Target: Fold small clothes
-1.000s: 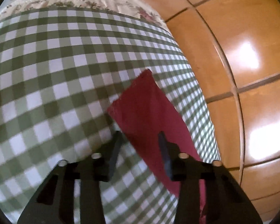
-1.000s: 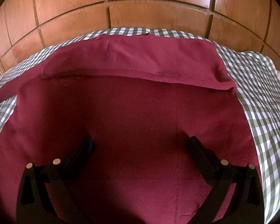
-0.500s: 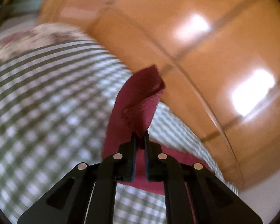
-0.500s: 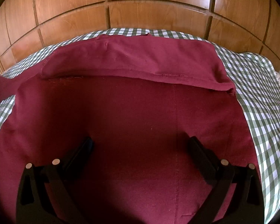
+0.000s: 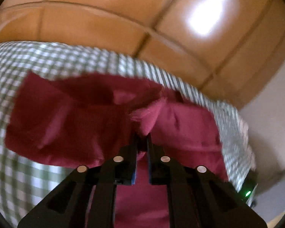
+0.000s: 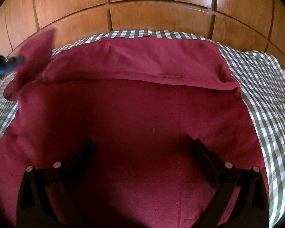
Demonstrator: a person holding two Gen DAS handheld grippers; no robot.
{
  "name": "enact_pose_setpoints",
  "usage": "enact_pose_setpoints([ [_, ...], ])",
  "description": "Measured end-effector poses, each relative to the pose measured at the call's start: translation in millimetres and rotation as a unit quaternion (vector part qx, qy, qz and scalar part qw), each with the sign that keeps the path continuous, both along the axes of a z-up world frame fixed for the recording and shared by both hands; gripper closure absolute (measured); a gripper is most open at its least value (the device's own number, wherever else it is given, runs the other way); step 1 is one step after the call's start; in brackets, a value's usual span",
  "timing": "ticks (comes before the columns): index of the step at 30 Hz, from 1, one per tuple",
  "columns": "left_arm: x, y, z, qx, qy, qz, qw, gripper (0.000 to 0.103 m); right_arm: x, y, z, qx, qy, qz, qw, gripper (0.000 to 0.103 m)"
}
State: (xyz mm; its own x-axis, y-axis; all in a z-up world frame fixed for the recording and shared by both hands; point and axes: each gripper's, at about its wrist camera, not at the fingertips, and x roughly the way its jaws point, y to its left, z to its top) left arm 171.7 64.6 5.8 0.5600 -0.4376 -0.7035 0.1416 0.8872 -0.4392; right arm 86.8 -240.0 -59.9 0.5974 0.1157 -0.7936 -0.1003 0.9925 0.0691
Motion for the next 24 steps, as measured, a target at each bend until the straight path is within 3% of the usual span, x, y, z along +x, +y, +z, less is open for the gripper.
enact_pose_setpoints([
  [2, -4.6, -10.3, -7.4, 0.019, -0.001, -0.016, 0.9997, 0.087, -0.1, -1.0, -0.1, 0.005, 0.000, 0.000, 1.000, 0.002],
  [5, -21.4, -18.3, -11.8, 0.017, 0.002, -0.031, 0.9994, 0.070, -0.7, -1.7, -0.2, 0.008, 0.000, -0.001, 1.000, 0.002],
  [10, -55.4, -16.4, -25.5, 0.028, -0.006, -0.025, 0.9993, 0.070, 0.4, -3.0, -0.3, 0.012, 0.000, 0.000, 1.000, 0.002],
  [13, -69.0, -15.9, -36.8, 0.061, -0.014, -0.017, 0.9979, 0.070, 1.0, -3.4, -0.7, 0.012, 0.001, 0.000, 1.000, 0.002],
  [15, -71.7, -14.4, -51.4, 0.074, 0.001, -0.007, 0.9973, 0.070, 1.7, -3.6, -0.1, 0.013, 0.004, 0.001, 1.000, 0.002],
  [17, -75.5, -8.8, -61.0, 0.064, -0.001, 0.000, 0.9979, 0.070, 4.5, -4.3, 2.2, 0.019, 0.015, 0.002, 1.000, 0.002],
  [21, -72.8, -0.7, -65.4, 0.034, 0.000, 0.008, 0.9994, 0.070, 24.1, -4.4, 24.0, 0.167, 0.052, 0.022, 0.984, 0.023],
  [24, -74.0, 3.9, -67.3, 0.020, -0.005, 0.009, 0.9997, 0.070, 46.7, 22.5, 36.7, 0.218, 0.062, 0.067, 0.972, 0.032],
])
